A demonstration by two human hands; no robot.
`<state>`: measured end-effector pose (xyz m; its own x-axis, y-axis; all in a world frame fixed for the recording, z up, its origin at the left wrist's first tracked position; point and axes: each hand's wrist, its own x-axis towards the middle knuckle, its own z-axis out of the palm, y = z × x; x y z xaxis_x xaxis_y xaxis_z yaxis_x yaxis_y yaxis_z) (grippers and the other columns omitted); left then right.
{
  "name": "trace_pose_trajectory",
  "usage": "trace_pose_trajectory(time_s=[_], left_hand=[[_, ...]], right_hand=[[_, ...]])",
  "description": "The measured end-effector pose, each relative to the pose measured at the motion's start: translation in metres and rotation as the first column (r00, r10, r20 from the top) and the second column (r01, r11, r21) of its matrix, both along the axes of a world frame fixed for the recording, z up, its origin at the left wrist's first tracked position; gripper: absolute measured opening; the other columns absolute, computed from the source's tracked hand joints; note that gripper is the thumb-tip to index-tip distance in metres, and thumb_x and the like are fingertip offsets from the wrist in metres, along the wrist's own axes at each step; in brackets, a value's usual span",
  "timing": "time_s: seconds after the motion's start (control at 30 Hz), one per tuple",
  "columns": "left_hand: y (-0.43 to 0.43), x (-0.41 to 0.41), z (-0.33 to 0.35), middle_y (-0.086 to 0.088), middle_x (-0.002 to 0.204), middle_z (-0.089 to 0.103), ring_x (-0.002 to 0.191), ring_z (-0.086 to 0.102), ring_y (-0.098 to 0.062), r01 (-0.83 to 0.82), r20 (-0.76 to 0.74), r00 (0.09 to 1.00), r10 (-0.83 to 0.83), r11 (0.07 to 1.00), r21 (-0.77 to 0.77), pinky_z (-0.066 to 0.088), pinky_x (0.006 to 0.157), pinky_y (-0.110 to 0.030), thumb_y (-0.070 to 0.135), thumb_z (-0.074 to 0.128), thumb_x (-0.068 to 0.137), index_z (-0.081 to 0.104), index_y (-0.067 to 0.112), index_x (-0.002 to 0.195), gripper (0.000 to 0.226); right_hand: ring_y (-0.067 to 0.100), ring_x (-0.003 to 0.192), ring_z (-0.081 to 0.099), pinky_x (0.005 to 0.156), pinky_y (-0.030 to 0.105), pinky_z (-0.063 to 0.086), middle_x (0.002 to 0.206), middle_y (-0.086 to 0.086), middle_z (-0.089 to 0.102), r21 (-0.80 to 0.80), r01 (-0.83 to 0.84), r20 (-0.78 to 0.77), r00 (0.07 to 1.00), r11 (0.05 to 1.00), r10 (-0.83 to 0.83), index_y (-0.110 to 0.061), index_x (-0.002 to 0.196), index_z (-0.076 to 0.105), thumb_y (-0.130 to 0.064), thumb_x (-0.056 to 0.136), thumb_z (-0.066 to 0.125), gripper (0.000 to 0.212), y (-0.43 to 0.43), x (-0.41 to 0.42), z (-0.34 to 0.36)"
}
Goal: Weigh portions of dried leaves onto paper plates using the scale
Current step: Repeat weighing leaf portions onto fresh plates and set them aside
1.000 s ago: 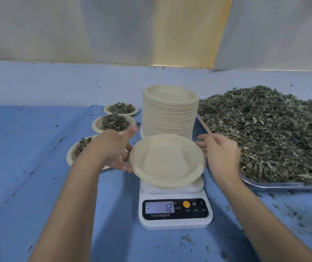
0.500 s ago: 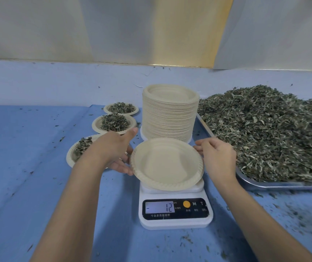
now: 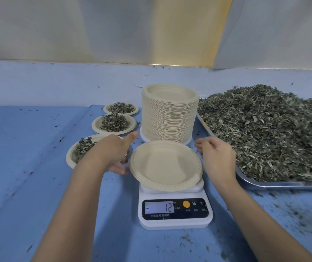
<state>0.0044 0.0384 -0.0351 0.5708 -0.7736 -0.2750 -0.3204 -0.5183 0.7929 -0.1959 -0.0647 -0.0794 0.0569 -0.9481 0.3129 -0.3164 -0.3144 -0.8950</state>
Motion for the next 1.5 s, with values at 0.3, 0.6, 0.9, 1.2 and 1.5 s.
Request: trace_pose_trajectory(time_s=[0.3,0.6,0.9,1.2,1.5], left_hand=[[-0.013,-0.034,0.009,0.009,0.079,0.068,0.076,0.060,-0.005,0.220,0.432,0.902,0.000,0.860,-0.460,0.041,0.068,-0.013,0.025,0.052,0.094,0.072,0.014,0.092,0.023],[-0.047,-0.109,0.016,-0.014,0.085,0.069,0.085,0.063,-0.024,0.460,0.466,0.856,-0.223,0.742,-0.489,0.044,0.079,-0.033,0.026,0.051,0.095,0.068,0.001,0.087,0.031],[-0.060,-0.145,0.011,-0.005,0.086,0.072,0.087,0.066,-0.018,0.563,0.494,0.802,-0.335,0.701,-0.438,0.051,0.081,-0.042,0.029,0.050,0.095,0.071,0.014,0.095,0.026],[-0.059,-0.145,0.010,-0.002,0.083,0.071,0.085,0.065,-0.017,0.538,0.452,0.826,-0.338,0.713,-0.449,0.051,0.082,-0.042,0.028,0.051,0.095,0.072,0.015,0.092,0.025],[-0.061,-0.147,0.006,-0.003,0.083,0.072,0.084,0.067,-0.019,0.532,0.427,0.833,-0.352,0.724,-0.439,0.052,0.081,-0.045,0.028,0.052,0.094,0.073,0.017,0.092,0.024]], right_hand=[[0.002,0.066,0.056,0.064,0.026,0.043,0.086,-0.012,0.068,-0.238,-0.013,-0.059,0.998,0.971,-0.002,-0.023,0.094,0.068,-0.007,0.090,0.050,0.025,-0.006,-0.011,0.012],[0.032,0.127,0.044,0.109,0.044,0.031,0.136,0.016,0.050,-0.042,0.148,-0.600,0.787,0.988,-0.143,-0.005,0.131,0.051,-0.010,0.093,0.045,0.039,-0.042,-0.055,0.019],[0.040,0.140,0.017,0.111,0.049,0.026,0.154,0.020,0.018,0.349,0.336,-0.857,0.492,0.875,0.152,-0.006,0.146,0.025,-0.035,0.098,0.036,0.058,-0.042,-0.064,0.023],[0.038,0.129,0.040,0.100,0.040,0.039,0.138,0.022,0.044,0.263,0.142,-0.805,0.577,0.954,0.136,-0.004,0.135,0.044,-0.006,0.095,0.034,0.041,-0.050,-0.061,0.019],[0.031,0.100,0.061,0.074,0.032,0.045,0.115,0.010,0.065,-0.112,0.059,-0.734,0.668,0.992,-0.123,-0.026,0.127,0.059,-0.022,0.092,0.057,0.035,-0.060,-0.078,0.022]])
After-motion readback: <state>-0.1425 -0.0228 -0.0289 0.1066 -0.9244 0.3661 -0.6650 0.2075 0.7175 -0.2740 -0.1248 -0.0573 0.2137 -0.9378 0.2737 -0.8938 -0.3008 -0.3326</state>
